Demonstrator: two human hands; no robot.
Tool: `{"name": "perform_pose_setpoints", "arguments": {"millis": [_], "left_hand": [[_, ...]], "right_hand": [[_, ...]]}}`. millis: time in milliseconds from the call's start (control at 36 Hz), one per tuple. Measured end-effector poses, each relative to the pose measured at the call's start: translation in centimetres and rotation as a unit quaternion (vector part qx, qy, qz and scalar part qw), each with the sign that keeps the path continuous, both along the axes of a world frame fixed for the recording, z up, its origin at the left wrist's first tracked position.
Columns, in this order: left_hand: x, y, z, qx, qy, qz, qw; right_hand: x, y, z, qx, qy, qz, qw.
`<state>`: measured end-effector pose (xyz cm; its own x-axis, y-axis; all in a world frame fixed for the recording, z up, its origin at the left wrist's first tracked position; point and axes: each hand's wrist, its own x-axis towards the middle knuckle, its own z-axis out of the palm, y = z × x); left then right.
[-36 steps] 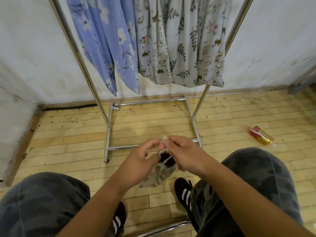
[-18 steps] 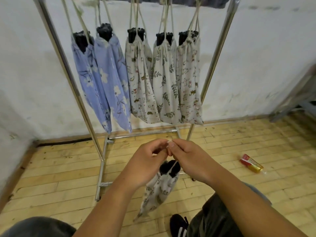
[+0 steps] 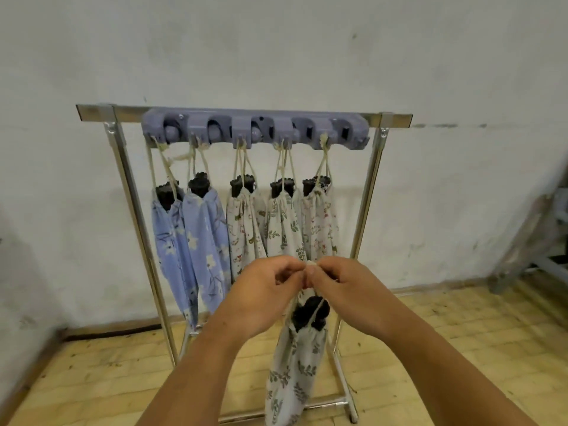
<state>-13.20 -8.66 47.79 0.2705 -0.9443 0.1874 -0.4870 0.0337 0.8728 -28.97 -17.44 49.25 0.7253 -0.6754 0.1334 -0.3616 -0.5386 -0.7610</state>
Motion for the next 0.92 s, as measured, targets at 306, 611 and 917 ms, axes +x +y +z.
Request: {"name": "perform_pose_setpoints", "arguments": {"millis": [306, 611, 917], "left_hand": [[-0.5, -4.0, 6.0, -0.022, -0.073, 0.034, 0.996], [-2.0, -7.6, 10.0, -0.027, -0.099, 0.032, 0.994], [-2.5, -11.1, 12.3, -0.056, -0.055, 0.042, 0.996]], "right_hand": [[-0.6, -3.4, 4.6, -0.017, -0.046, -0.037, 0.998], [-1.9, -6.9, 7.0, -0.040, -0.092, -0.078, 0.992], [-2.0, -10.2, 8.6, -0.053, -0.137, -0.128, 0.981]]}}
